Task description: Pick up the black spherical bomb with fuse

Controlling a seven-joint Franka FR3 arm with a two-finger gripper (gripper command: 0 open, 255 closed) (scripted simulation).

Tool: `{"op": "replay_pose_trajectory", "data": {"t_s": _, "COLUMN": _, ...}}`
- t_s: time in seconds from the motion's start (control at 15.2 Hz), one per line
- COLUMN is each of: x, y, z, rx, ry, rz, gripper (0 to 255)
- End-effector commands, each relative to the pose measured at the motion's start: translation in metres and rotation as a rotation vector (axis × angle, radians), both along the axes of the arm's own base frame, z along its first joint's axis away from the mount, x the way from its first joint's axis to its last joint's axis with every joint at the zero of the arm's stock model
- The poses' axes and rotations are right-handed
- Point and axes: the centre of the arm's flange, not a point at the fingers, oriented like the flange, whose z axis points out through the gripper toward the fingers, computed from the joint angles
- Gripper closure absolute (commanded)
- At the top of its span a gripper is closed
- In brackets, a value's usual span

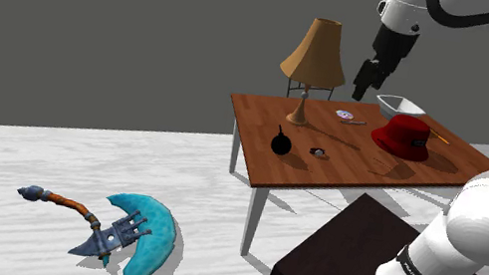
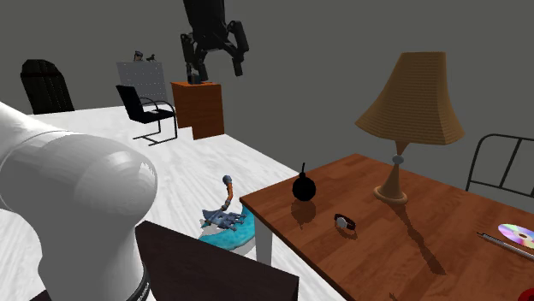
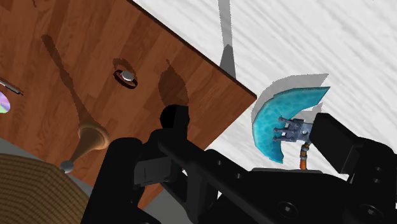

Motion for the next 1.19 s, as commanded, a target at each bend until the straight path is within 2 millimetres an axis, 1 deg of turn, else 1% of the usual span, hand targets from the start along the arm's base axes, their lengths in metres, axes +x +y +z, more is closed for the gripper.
{"op": "replay_pose_trajectory", "data": {"t_s": 0.0, "x": 0.000, "y": 0.000, "z": 0.000, "rx": 0.000, "ry": 0.000, "rz": 0.000, "gripper": 0}}
{"op": "replay_pose_trajectory", "data": {"t_s": 1.12, "x": 0.149, "y": -0.052, "z": -0.159, "rx": -0.046, "ry": 0.006, "rz": 0.028, "gripper": 0}}
